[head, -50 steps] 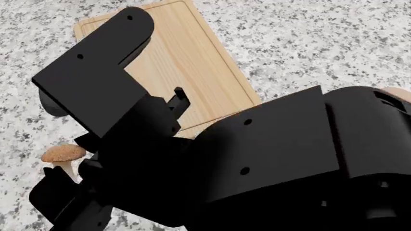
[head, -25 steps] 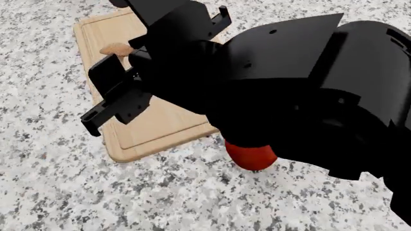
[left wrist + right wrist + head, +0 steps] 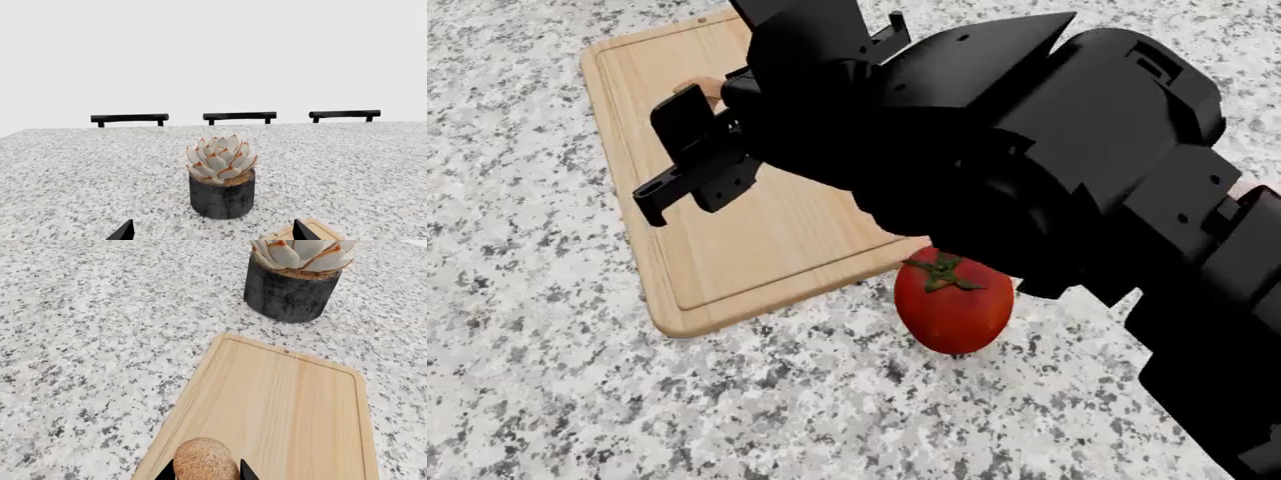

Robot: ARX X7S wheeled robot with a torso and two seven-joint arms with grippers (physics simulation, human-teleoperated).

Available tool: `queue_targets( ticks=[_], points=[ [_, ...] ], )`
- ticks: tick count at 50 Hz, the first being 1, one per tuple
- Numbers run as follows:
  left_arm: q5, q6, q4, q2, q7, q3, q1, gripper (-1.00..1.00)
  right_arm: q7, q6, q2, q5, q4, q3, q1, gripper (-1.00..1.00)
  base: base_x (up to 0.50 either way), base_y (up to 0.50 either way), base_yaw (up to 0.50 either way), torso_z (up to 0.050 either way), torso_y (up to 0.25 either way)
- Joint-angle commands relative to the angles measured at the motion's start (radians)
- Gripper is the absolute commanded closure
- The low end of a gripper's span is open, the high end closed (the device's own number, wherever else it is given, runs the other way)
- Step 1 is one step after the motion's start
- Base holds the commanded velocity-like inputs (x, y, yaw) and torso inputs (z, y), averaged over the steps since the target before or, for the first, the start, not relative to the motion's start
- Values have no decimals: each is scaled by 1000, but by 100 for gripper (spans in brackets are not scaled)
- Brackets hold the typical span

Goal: Clear the non-vegetable object off the cutting board and place the vegetables onto it.

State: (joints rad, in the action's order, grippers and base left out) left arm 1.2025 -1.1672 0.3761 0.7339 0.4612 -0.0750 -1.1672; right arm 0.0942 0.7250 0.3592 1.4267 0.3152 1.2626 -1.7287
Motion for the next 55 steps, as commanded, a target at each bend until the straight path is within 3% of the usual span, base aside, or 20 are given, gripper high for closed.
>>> queue_targets(
  ticks=[1, 23, 24, 39, 55],
  points=[
    [5, 6, 3, 5, 3, -6, 11, -100, -57, -14, -59, -42, 91, 15, 16, 100, 0, 0, 0, 0, 0],
    [5, 15, -2, 12, 2, 0, 6, -100, -63, -21, -73, -89, 114, 57, 51, 100, 0, 0, 0, 0, 0],
    [4, 16, -2, 13, 1, 1, 6, -100, -65, -21, -73, -88, 116, 56, 52, -100, 0, 0, 0, 0, 0],
    [13, 20, 1, 19, 6, -3, 15, -100, -39, -10, -54, -76, 83, 42, 37, -100, 0, 0, 0, 0, 0],
    [27, 16, 3, 21, 18, -1, 5, -100, 101, 121, 149, 53, -214, -13, -51, -100, 0, 0, 0, 0, 0]
  ],
)
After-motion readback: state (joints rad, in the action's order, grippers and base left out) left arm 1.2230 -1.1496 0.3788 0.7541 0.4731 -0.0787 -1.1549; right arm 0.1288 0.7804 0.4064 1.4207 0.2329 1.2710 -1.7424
